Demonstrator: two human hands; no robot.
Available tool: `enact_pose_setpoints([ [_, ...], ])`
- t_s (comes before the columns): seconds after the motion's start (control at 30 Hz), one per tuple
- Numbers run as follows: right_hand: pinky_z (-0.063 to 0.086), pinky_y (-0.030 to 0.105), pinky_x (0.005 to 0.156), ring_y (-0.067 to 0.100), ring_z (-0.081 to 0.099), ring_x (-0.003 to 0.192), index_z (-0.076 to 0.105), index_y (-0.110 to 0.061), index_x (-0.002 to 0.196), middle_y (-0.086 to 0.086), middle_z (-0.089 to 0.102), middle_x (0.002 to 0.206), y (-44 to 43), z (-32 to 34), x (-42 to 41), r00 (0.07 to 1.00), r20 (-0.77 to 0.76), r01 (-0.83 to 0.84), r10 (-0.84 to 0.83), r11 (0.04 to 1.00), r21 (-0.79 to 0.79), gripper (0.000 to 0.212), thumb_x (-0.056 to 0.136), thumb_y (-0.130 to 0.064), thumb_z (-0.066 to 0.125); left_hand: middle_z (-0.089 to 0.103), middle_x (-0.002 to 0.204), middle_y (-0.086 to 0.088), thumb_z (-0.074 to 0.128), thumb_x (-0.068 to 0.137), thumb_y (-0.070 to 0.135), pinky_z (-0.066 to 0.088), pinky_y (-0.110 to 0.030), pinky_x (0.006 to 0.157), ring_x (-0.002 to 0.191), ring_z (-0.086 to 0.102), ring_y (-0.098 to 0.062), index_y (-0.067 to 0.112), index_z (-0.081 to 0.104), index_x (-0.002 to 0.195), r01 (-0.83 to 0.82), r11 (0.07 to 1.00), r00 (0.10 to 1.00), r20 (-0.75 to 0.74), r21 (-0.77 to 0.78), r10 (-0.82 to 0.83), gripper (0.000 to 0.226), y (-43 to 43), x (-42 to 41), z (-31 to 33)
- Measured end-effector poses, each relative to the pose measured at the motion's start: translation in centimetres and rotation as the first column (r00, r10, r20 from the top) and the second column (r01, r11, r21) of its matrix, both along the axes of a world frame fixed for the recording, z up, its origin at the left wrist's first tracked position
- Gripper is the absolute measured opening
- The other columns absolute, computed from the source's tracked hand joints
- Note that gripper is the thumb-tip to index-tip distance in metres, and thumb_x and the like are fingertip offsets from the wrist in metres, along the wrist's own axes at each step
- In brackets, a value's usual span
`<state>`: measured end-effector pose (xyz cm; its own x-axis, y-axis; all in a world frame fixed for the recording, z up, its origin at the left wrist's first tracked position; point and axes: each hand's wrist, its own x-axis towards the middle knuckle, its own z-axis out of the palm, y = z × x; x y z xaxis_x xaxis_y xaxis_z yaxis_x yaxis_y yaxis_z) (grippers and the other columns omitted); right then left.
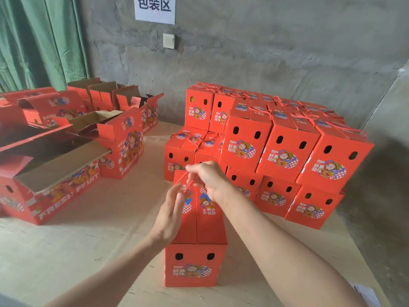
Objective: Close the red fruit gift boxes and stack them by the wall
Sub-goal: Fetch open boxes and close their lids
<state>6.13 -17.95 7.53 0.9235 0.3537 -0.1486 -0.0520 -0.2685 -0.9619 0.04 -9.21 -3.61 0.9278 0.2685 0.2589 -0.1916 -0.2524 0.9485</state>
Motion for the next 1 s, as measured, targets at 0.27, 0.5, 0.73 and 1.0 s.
enact_pose_setpoints([
  [0.27, 0.041, 0.030, 0.073, 0.021, 0.050, 0.073, 0.054, -0.008, 0.051, 0.017, 0.054, 0.068, -0.2, 1.2, 0.5, 0.974, 0.168, 0.138, -0.151, 0.987, 0.086, 0.033, 0.083, -0.006, 0.054, 0.029, 0.152, 0.008, 0.065, 0.076, 0.059, 0.014, -0.041, 0.116, 0.140, 0.023, -0.011, 0.022, 0.013, 0.150, -0.098, 0.857, 0.986, -0.064, 0.506, 0.151, 0.098, 0.7, -0.7, -3.1],
  [0.5, 0.043, 0.028, 0.066, 0.014, 0.057, 0.060, 0.057, -0.007, 0.059, 0.007, 0.060, 0.059, 0.2, 3.9, 1.2, 0.972, 0.197, 0.091, -0.129, 0.978, 0.187, 0.026, 0.085, -0.005, 0.053, 0.031, 0.151, 0.008, 0.066, 0.074, 0.060, 0.018, -0.042, 0.115, 0.139, 0.026, -0.012, 0.023, 0.008, 0.151, -0.129, 0.831, 0.984, -0.036, 0.541, 0.176, 0.103, 1.0, 0.3, -0.5],
  [0.73, 0.042, 0.029, 0.072, 0.016, 0.063, 0.067, 0.056, -0.007, 0.088, 0.006, 0.067, 0.072, 0.3, 2.5, 2.3, 0.985, 0.126, 0.079, -0.116, 0.961, 0.266, 0.008, 0.092, -0.003, 0.051, 0.009, 0.159, 0.006, 0.048, 0.073, 0.078, -0.003, -0.053, 0.115, 0.145, 0.007, -0.010, 0.017, -0.013, 0.150, -0.034, 0.737, 0.943, -0.222, 0.675, 0.248, 0.115, 1.1, 0.9, -0.7],
  [1.0, 0.040, 0.011, 0.058, 0.011, 0.064, 0.081, 0.057, -0.016, 0.076, 0.006, 0.072, 0.092, 1.1, -1.3, 2.6, 0.994, 0.078, 0.063, -0.081, 0.976, 0.207, 0.021, 0.093, -0.005, 0.052, -0.009, 0.159, 0.006, 0.056, 0.074, 0.072, 0.001, -0.053, 0.116, 0.146, -0.015, -0.015, 0.019, -0.019, 0.149, 0.082, 0.798, 0.900, -0.389, 0.597, 0.199, 0.119, 2.0, 1.2, -3.1],
])
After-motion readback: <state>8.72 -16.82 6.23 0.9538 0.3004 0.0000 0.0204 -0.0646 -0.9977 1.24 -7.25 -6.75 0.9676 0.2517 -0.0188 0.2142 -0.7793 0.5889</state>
